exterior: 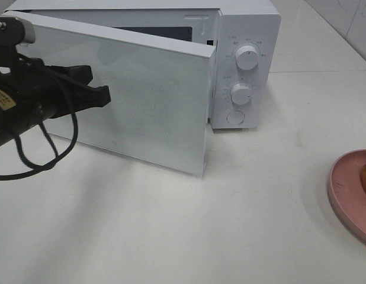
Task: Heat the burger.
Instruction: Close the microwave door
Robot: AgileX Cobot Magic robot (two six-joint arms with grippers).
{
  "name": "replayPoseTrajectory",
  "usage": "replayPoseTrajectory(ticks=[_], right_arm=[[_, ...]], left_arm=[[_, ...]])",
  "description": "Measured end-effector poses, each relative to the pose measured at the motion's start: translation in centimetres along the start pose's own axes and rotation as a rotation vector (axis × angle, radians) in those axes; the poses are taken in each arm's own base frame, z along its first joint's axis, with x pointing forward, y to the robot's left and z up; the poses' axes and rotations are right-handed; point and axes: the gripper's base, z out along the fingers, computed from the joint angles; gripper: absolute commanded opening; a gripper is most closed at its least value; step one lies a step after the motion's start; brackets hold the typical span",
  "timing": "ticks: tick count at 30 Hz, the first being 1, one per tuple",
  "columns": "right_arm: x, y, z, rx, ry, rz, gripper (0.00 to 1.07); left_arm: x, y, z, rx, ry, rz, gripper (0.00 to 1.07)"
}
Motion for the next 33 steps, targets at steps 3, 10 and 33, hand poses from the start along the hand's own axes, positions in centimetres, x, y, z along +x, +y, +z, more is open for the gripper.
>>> replayPoseTrajectory(ticks=[3,10,33], right_arm=[[0.0,0.0,0.0,0.0,0.0,0.0,0.74],[0.0,0.0,0.0,0.0,0.0,0.0,0.74],[0.0,0.0,0.0,0.0,0.0,0.0,0.74]], left_arm=[[0.0,-1.1,0.9,-0.009,-0.002,0.001,0.0],[0.0,-2.9,2.6,-0.058,0.004,-0.001,0.0],[-1.0,-6.7,9.2,-0.09,0.013,-0.051,0.0]])
